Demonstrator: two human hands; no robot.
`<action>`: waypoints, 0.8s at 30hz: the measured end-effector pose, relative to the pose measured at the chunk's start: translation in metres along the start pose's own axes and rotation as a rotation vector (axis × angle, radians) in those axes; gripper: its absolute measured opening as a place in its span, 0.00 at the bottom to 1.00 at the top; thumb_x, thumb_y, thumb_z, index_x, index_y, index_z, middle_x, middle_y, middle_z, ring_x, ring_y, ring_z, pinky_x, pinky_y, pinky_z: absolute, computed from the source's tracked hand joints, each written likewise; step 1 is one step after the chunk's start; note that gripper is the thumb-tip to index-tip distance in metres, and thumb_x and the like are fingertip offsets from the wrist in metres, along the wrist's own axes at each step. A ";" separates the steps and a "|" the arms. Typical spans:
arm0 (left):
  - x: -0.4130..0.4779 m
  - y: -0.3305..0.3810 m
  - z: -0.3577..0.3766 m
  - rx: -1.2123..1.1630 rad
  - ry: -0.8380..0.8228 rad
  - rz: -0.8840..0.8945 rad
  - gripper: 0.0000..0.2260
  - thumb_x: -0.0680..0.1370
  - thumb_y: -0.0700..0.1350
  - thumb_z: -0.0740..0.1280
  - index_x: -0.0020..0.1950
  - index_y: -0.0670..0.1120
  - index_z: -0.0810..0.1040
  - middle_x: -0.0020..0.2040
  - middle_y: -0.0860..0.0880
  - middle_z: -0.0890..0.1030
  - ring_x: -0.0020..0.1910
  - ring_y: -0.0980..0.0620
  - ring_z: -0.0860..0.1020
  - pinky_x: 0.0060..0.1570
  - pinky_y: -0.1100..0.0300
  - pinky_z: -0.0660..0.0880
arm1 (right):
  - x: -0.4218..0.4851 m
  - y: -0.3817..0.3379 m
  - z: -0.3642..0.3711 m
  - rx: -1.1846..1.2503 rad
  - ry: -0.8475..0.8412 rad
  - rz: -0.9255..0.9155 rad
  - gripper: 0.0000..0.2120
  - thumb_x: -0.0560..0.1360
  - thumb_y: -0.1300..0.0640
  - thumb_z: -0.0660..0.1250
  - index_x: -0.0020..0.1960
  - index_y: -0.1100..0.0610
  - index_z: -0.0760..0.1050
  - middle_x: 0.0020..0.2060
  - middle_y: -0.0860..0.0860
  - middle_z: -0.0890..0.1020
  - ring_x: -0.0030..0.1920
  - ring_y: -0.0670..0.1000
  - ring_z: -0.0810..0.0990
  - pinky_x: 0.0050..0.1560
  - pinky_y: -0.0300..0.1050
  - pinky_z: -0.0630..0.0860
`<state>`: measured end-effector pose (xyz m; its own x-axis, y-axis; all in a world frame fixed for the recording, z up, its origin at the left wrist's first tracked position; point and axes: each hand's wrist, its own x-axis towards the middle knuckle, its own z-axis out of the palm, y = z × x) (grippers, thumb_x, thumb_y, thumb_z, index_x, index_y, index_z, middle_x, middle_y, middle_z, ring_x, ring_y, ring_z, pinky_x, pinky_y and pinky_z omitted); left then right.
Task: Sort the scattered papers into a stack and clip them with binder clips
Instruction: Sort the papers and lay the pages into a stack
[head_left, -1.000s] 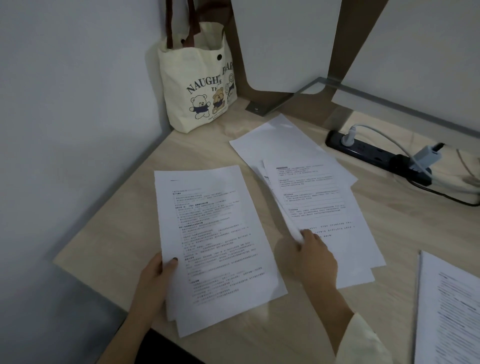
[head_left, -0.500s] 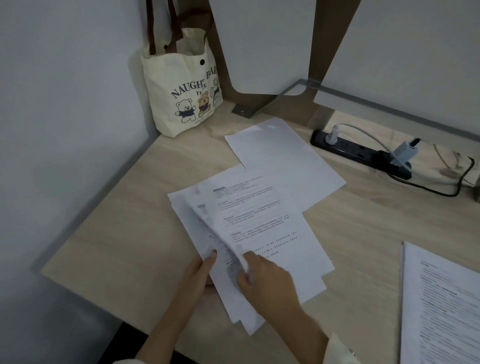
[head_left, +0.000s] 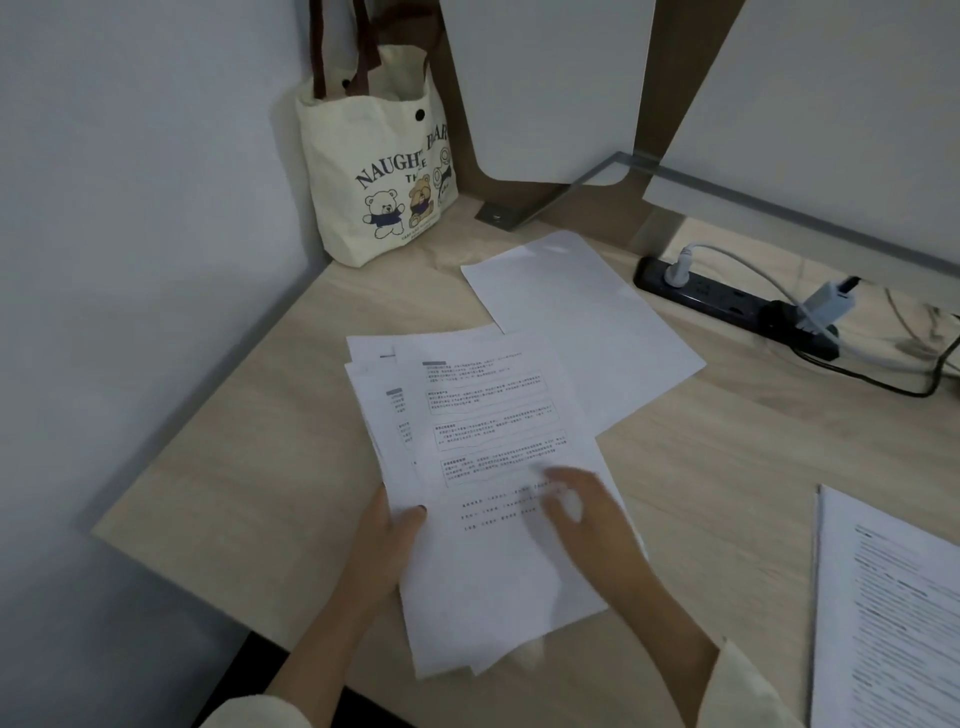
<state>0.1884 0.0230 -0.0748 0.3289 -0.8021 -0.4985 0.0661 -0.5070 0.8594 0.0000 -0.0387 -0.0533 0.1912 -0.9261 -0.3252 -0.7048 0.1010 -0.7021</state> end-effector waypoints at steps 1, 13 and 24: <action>-0.001 -0.001 -0.004 -0.013 0.002 -0.003 0.17 0.77 0.34 0.59 0.61 0.52 0.70 0.50 0.61 0.77 0.48 0.63 0.76 0.41 0.71 0.72 | 0.007 0.006 -0.008 -0.015 0.068 0.058 0.17 0.76 0.56 0.63 0.65 0.56 0.71 0.58 0.48 0.75 0.57 0.46 0.73 0.54 0.35 0.64; -0.014 -0.004 -0.004 -0.084 0.014 -0.056 0.20 0.76 0.35 0.63 0.67 0.48 0.68 0.56 0.52 0.78 0.52 0.53 0.77 0.51 0.61 0.73 | 0.009 0.014 -0.004 0.282 -0.123 0.250 0.19 0.67 0.61 0.67 0.58 0.57 0.72 0.50 0.54 0.81 0.50 0.56 0.81 0.50 0.55 0.80; -0.026 0.065 -0.002 -0.055 -0.123 0.160 0.14 0.68 0.38 0.68 0.49 0.53 0.79 0.44 0.58 0.85 0.42 0.58 0.83 0.35 0.67 0.77 | -0.002 0.015 -0.049 0.763 -0.113 0.272 0.18 0.72 0.61 0.67 0.61 0.57 0.71 0.53 0.51 0.83 0.50 0.52 0.83 0.47 0.45 0.79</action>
<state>0.1861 0.0119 -0.0055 0.2223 -0.9050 -0.3628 0.0751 -0.3551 0.9318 -0.0450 -0.0530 -0.0321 0.1772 -0.7954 -0.5797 -0.0850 0.5744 -0.8141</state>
